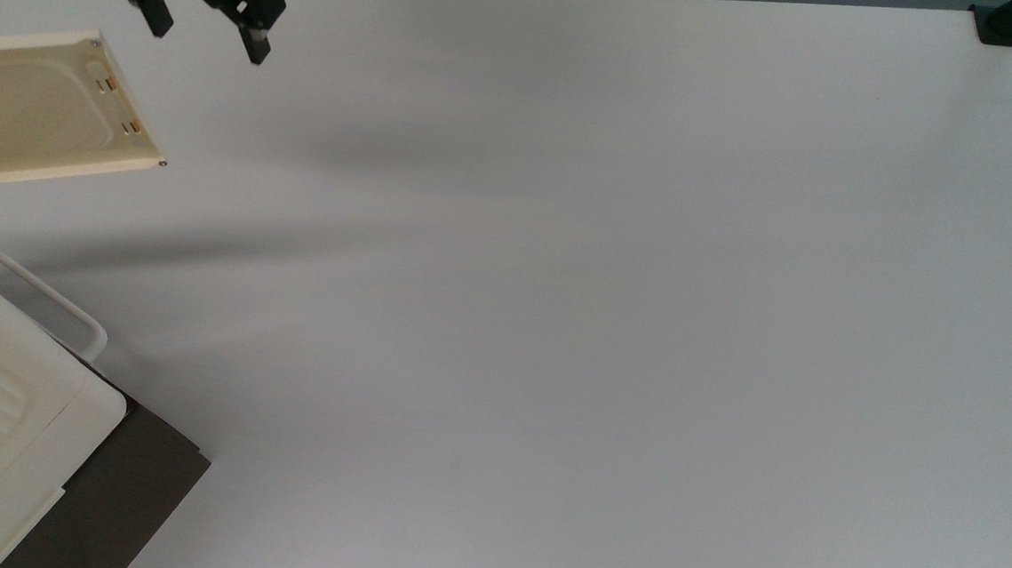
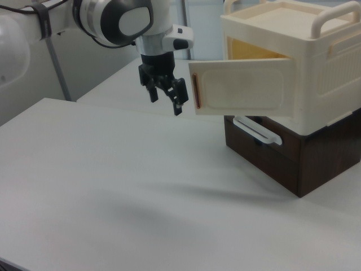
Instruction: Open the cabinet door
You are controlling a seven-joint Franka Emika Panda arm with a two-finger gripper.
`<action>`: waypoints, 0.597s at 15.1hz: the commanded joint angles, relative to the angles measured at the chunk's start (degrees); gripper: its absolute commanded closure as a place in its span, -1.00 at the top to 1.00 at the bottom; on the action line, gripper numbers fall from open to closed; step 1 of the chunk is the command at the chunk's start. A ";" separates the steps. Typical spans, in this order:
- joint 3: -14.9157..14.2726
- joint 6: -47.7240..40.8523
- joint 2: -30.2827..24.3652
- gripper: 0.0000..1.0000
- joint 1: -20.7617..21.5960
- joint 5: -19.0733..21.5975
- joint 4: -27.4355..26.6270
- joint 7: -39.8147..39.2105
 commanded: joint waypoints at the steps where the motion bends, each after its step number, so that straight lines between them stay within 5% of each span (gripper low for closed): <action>1: -0.10 -5.81 -2.96 1.00 0.11 0.68 -2.90 -1.94; 9: 0.08 -8.81 -5.34 1.00 0.55 0.24 -3.26 -7.11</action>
